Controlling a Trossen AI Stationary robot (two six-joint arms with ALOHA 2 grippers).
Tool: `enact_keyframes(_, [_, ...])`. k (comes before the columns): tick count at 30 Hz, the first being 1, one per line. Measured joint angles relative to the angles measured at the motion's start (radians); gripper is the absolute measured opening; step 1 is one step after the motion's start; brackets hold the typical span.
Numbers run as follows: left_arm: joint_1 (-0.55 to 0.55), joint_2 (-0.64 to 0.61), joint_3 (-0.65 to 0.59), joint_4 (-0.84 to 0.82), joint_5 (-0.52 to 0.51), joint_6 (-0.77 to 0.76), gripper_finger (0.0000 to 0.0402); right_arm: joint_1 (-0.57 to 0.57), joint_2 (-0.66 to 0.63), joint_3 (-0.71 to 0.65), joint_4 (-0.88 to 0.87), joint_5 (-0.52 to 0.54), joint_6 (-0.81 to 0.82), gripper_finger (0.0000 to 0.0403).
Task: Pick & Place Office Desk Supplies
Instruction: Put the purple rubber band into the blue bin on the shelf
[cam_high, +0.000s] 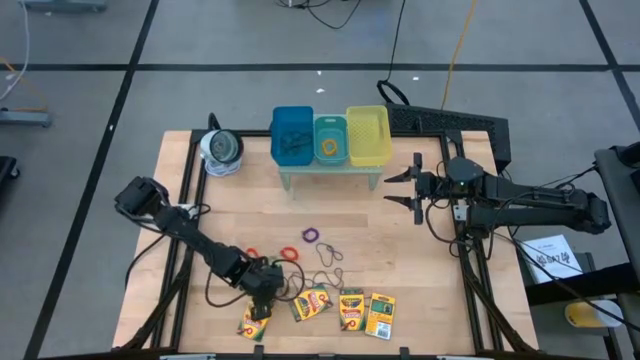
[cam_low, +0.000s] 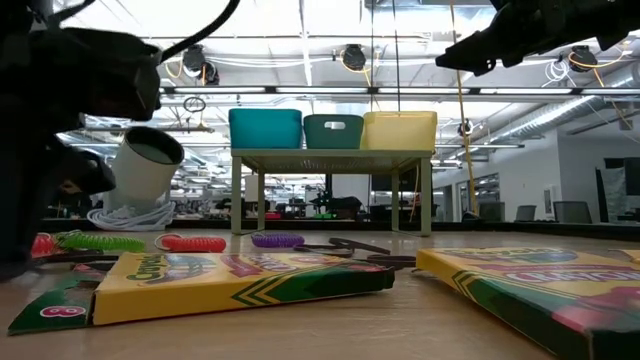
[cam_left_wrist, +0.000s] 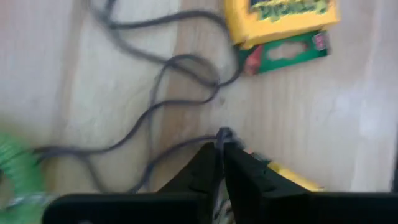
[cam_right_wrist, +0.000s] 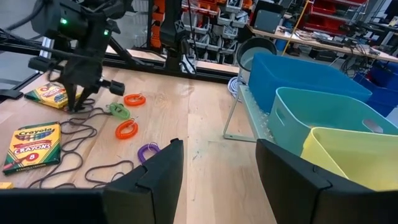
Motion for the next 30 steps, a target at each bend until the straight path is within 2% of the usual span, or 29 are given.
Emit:
enact_keyframes(5, [0.0, 0.038, 0.006, 0.005, 0.001, -0.022, 0.0031, 0.0, 0.0, 0.0, 0.001, 0.0, 0.0, 0.0194])
enact_keyframes(10, [0.003, 0.054, 0.006, 0.009, 0.024, 0.04, 0.003, 0.0, 0.0, 0.0, 0.001, 0.0, 0.0, 0.0194])
enact_keyframes(17, [0.042, -0.073, 0.0, -0.02, 0.032, 0.088, 0.003, 0.0, 0.0, 0.0, 0.001, 0.0, 0.0, 0.0194])
enact_keyframes(21, [0.058, -0.135, 0.0, -0.071, -0.009, 0.092, 0.003, 0.0, 0.0, 0.0, 0.001, 0.0, 0.0, 0.0194])
enact_keyframes(30, [0.077, -0.237, 0.001, -0.05, -0.107, 0.139, 0.003, 0.0, 0.0, 0.0, 0.001, 0.0, 0.0, 0.0194])
